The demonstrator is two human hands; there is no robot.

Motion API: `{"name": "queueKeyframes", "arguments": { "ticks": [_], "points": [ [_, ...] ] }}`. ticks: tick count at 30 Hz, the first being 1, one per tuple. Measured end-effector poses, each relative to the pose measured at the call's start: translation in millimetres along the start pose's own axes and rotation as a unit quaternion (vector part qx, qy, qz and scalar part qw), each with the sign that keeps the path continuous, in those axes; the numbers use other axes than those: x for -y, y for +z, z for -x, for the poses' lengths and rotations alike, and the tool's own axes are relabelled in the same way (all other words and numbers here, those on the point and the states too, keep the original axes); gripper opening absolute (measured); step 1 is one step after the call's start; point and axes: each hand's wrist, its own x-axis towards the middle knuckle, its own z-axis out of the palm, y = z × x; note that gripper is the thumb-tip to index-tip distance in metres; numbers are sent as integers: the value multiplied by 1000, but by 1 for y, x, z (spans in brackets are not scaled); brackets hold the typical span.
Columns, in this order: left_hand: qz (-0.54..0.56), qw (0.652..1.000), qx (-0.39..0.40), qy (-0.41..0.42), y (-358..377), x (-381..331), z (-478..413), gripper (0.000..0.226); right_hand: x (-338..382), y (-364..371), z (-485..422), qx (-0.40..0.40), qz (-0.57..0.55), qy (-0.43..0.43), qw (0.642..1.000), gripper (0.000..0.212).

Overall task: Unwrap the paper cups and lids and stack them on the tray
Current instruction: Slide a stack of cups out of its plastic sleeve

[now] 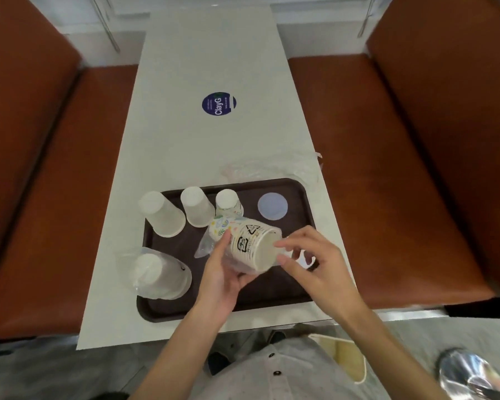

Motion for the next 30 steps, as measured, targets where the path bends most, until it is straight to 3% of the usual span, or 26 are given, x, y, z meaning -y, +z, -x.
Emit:
{"name": "queueKeyframes", "arguments": {
  "ticks": [3, 6, 9, 13, 17, 22, 28, 30],
  "points": [
    [-8, 1000, 2, -11, 0, 8, 2, 46, -7, 15, -4, 4, 113, 0, 994, 30],
    [-7, 1000, 0, -11, -9, 9, 3, 47, -7, 18, -9, -12, 157, -3, 988, 17],
    [4, 1000, -3, -2, -19, 7, 3, 48, -4, 16, -8, -6, 86, -16, 996, 12],
    [47, 997, -59, 17, -27, 7, 2, 45, 1, -2, -10, -33, -132, 21, 990, 11],
    [47, 993, -86, 61, -37, 6, 4, 43, -3, -35, -11, -36, -397, 116, 910, 16],
    [23, 991, -93, 98, -32, 3, 5, 44, -11, -53, -4, -10, -536, 262, 802, 28],
    [2, 983, -109, 145, -13, -4, 0, 62, -27, -65, 15, -57, -572, 239, 783, 26],
    [7, 983, -111, 147, -9, -2, -2, 57, -31, -67, 19, -32, -619, 215, 754, 19]
  ]
}}
